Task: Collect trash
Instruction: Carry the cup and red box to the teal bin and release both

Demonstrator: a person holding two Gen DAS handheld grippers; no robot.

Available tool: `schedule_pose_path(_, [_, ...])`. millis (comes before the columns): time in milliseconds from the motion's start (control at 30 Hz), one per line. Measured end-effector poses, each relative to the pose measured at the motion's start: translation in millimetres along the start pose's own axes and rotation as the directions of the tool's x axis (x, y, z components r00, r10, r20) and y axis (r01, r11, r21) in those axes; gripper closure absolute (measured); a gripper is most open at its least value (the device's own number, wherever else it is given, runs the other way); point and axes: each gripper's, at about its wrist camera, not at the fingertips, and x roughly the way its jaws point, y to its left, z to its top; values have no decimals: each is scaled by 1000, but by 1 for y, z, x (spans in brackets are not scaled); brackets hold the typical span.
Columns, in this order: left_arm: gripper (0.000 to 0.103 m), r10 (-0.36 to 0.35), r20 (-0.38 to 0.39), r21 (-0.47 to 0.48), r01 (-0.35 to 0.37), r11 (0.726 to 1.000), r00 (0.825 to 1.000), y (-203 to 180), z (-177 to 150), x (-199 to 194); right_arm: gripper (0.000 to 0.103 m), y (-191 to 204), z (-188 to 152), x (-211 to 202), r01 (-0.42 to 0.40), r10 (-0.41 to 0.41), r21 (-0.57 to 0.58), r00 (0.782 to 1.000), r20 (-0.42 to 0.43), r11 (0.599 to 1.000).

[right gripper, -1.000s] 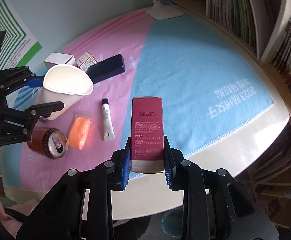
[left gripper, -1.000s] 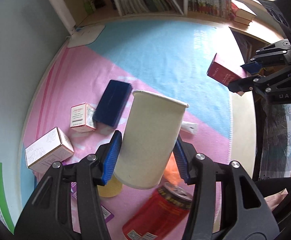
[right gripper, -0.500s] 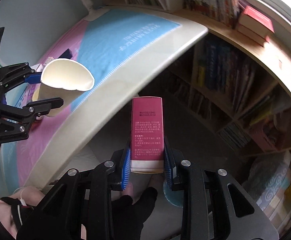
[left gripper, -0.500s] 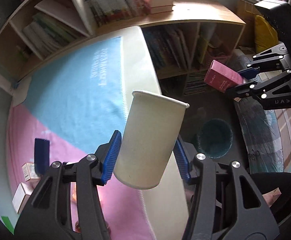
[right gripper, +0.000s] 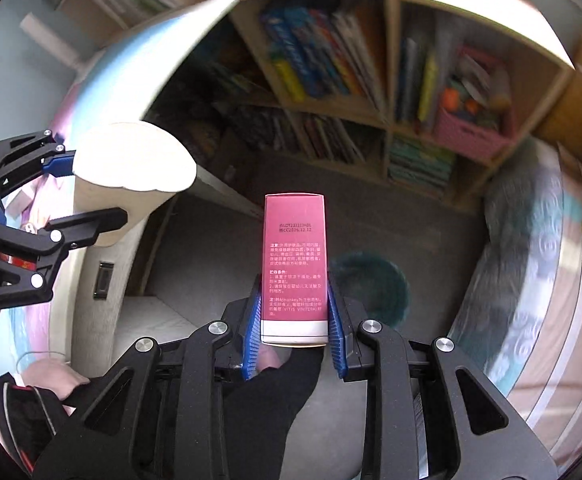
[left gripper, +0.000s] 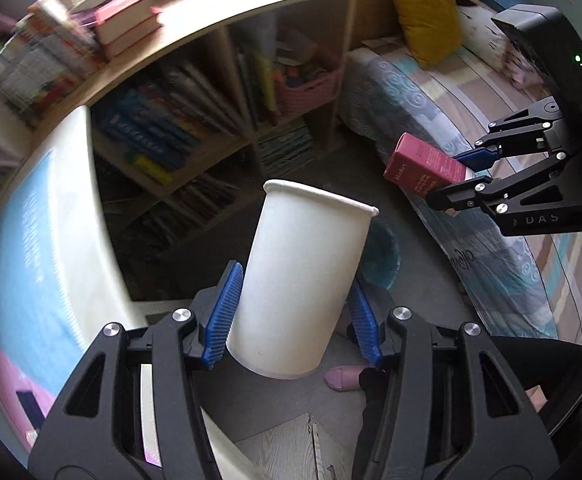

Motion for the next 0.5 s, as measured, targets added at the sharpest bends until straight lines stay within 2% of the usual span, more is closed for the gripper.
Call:
schedule_pose_path(267, [53, -73, -61, 135, 81, 988, 995, -49, 28, 35, 74, -40, -38, 3, 3, -1, 141, 1000, -14, 990])
schedule_pose_path(500, [50, -106, -99, 198, 124, 972, 989, -79, 43, 55, 74, -61, -58, 4, -5, 9, 205, 1000, -16, 979])
